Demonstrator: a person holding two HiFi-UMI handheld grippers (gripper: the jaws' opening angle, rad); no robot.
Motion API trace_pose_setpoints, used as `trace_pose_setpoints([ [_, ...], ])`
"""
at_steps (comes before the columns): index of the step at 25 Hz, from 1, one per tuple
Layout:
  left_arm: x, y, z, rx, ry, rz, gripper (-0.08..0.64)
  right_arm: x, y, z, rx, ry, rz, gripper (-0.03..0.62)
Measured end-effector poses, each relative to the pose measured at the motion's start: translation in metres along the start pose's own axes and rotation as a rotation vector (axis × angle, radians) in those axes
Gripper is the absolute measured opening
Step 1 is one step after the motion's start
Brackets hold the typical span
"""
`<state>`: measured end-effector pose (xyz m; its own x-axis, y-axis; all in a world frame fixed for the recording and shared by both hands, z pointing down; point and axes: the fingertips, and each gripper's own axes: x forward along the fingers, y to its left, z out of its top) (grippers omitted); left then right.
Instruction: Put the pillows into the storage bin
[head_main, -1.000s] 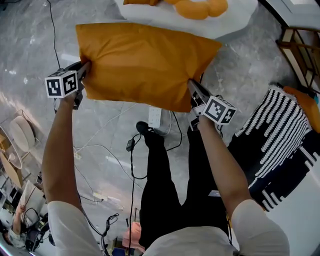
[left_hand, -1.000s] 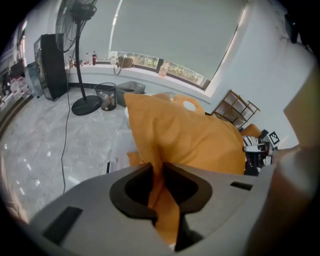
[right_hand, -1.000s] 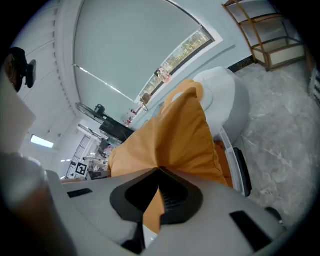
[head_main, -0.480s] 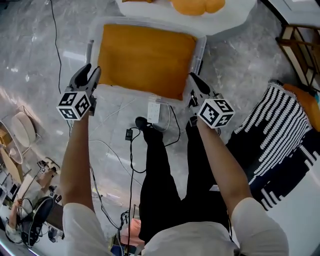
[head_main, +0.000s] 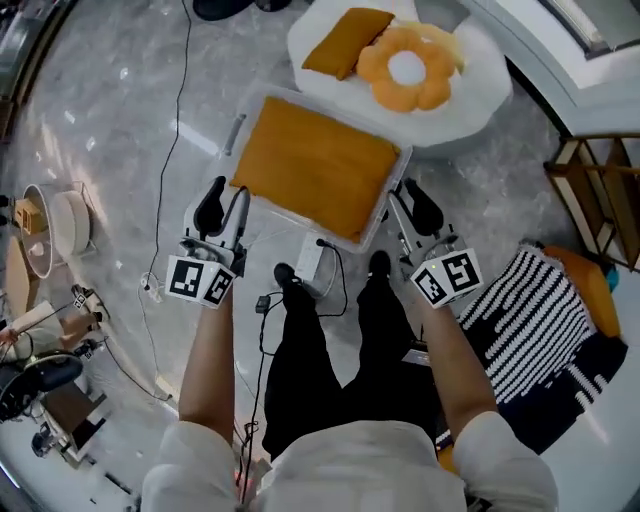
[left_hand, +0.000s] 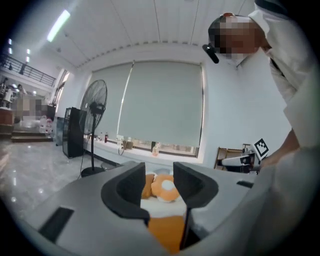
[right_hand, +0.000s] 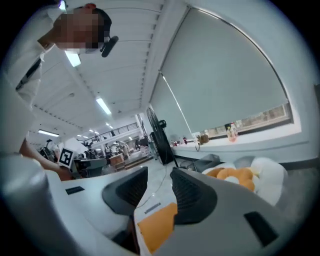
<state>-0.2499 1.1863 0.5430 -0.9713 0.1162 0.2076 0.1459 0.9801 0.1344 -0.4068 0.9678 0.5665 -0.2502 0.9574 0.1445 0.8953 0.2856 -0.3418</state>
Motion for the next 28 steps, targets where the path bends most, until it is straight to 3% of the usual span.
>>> trace_pose_setpoints([
  [3,-0.03,-0.03,0.066,0.073,-0.033,0.022,0.189,-0.018,0.018,0.069,0.013,-0.069,0.07,0.169],
  [6,-0.071,-0.048,0.135,0.082,-0.092,0.079,0.189,-0.039,0.035,0.131,0.07,-0.1,0.132,0.169],
  [10,-0.113,-0.082,0.21,0.095,-0.206,0.118,0.184,-0.073,0.057,0.207,-0.093,-0.142,0.177,0.169],
  [15,-0.156,-0.117,0.266,0.112,-0.298,0.103,0.179,-0.11,0.107,0.284,-0.246,-0.232,0.206,0.169],
  [22,-0.199,-0.135,0.313,0.165,-0.433,-0.001,0.149,-0.178,0.17,0.331,-0.33,-0.363,0.15,0.166],
  [28,-0.208,-0.146,0.321,0.151,-0.433,-0.117,0.147,-0.247,0.181,0.325,-0.351,-0.367,-0.037,0.169],
])
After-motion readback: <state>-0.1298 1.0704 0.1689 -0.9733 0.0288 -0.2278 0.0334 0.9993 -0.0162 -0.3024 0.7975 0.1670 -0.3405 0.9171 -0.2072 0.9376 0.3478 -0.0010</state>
